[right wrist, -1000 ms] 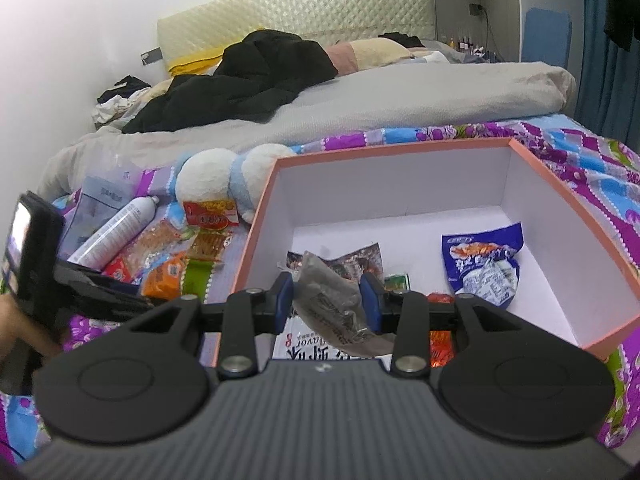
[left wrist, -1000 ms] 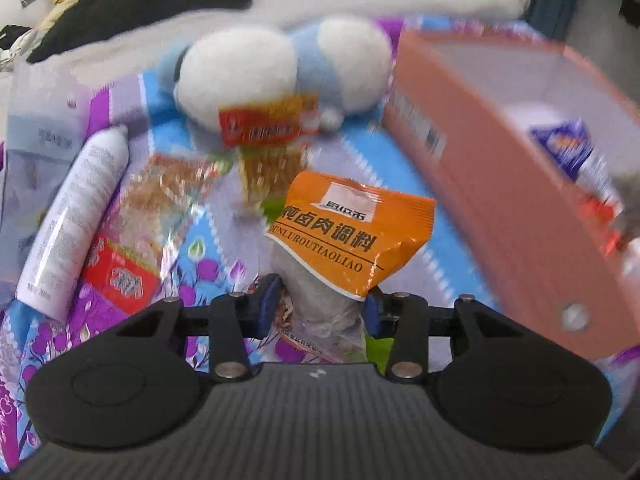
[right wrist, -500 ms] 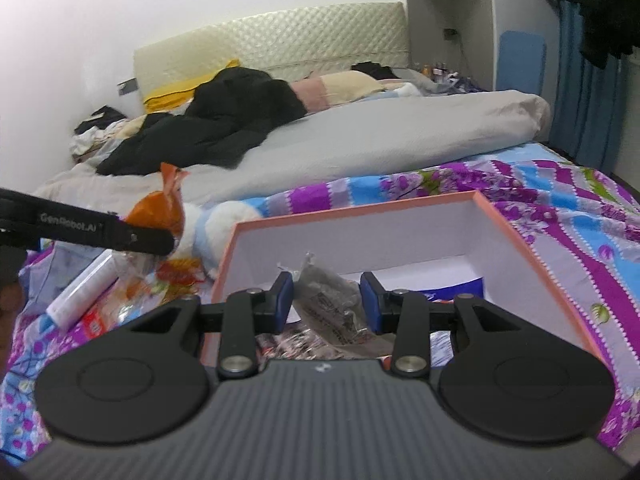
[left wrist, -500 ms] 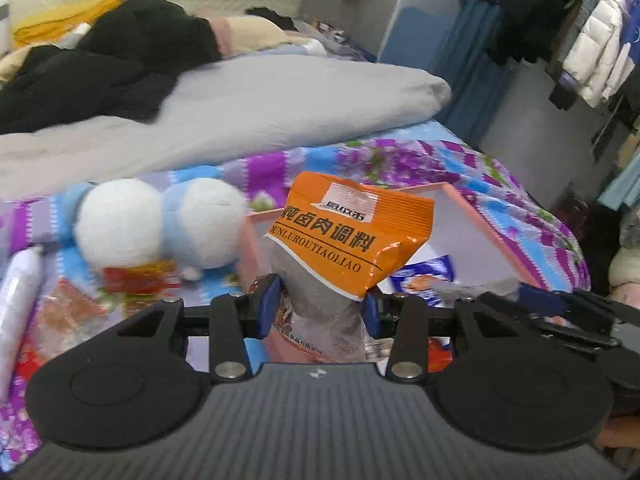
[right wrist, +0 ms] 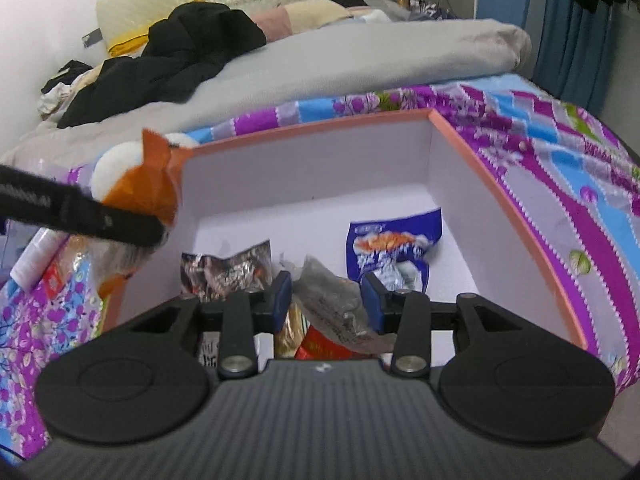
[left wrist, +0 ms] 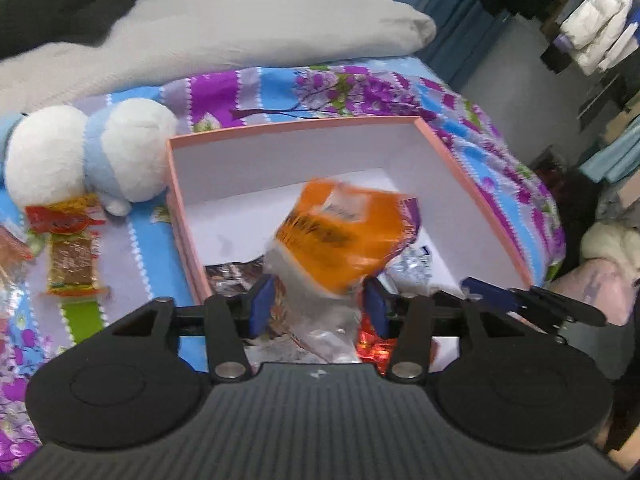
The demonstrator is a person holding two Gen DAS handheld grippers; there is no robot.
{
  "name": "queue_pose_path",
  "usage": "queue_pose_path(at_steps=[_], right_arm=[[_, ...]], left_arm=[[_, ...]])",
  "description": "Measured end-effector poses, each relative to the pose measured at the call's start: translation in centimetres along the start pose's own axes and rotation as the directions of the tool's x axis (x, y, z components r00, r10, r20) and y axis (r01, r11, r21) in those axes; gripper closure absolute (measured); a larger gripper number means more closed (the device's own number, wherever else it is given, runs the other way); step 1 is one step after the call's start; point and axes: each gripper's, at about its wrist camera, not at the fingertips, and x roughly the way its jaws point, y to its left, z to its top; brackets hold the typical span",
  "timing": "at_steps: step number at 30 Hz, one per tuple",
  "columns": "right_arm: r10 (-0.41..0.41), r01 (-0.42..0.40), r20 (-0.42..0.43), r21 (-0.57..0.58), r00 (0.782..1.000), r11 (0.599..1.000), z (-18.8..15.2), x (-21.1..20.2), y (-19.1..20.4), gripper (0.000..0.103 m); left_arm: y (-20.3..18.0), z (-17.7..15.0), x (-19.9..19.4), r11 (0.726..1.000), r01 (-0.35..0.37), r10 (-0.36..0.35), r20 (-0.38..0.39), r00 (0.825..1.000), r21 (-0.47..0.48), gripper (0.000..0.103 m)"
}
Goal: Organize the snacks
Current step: 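Lower and release the orange bag into the box while the right tool releases the clear bag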
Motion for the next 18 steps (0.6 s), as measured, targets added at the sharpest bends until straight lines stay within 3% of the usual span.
queue_pose_path(at_steps=[1,2,3,10,18], right_arm=[[0.001,-0.001,0.000,0.001,1.000,1.000,-0.1,0.0,0.0,0.054],[0.005,-0.005,-0.001,0.000,1.000,1.000,-0.3,-0.1,0.0,0.043],[0.004,-0.004,0.002,-0.001,1.000,1.000,-0.1,-0.2,0.0,0.039],[0.029,-0.027,0.089,-0.026,0.996,0.999,0.6,-2.9,0.7,0.039],[0.078,-0.067,0.210,-0.058,0.975,0.996,0.3,-6.7,3.1,0.039]], left_arm=[[0.0,0.1,0.1,1.000,-0.001,0.001,0.000,1.000,0.003,0.029],[0.0,0.0,-0.1,1.000,0.004,-0.004,0.011,1.000,0.004,0.027],[0.1,0.1,-0.4,1.000,0.006,-0.006,0.024,1.000,0.003,0.027],[0.0,-0.6,-4.1,0.999,-0.023,0.020,0.132,0.991,0.028,0.027],[1.0,-4.0,-9.4,0.998,-0.054,0.044,0.266,0.963,0.028,0.027]])
